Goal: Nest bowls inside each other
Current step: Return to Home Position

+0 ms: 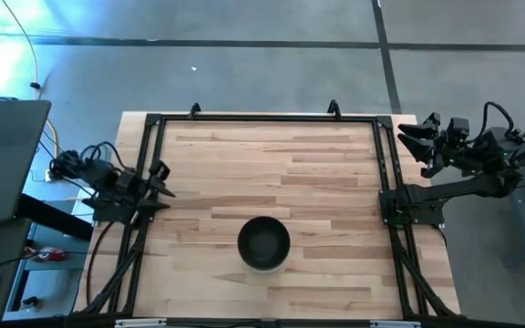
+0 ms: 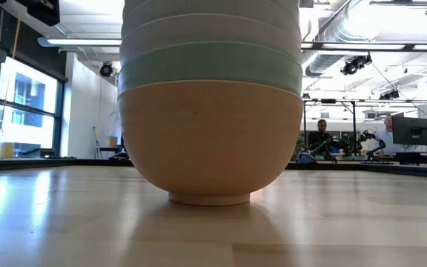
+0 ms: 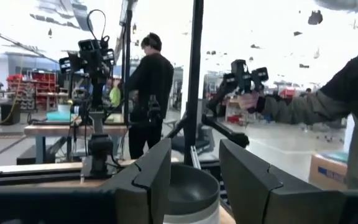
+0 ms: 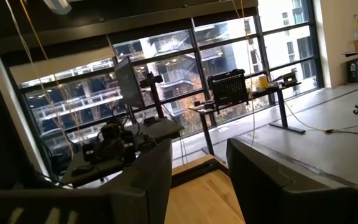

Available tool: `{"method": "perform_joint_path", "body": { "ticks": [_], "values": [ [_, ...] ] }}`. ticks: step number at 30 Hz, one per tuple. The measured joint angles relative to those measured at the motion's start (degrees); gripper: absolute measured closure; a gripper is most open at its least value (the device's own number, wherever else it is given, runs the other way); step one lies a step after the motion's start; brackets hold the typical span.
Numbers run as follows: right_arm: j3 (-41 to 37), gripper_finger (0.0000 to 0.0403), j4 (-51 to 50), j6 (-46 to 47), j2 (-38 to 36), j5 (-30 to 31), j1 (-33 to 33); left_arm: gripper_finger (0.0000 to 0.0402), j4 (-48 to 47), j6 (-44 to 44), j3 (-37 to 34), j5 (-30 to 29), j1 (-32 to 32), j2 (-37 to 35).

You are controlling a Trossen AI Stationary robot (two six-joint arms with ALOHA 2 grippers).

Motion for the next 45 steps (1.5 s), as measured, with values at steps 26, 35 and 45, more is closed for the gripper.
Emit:
{"method": "perform_joint_path", "body": {
  "ticks": [26,35,45],
  "values": [
    [0.0,0.0256,-0.76,0.11,0.0,-0.97,-0.01,0.0275,14.85,5.26,-10.56,8.97,0.19,0.04],
    [0.0,0.0256,-0.74,0.11,-0.02,-0.97,-0.01,0.0275,18.09,5.38,-13.77,8.92,0.19,0.5],
    [0.0,0.0256,-2.34,0.77,-0.02,-1.51,0.0,0.0275,20.62,11.86,-13.77,0.73,2.82,0.48]
  ]
}}
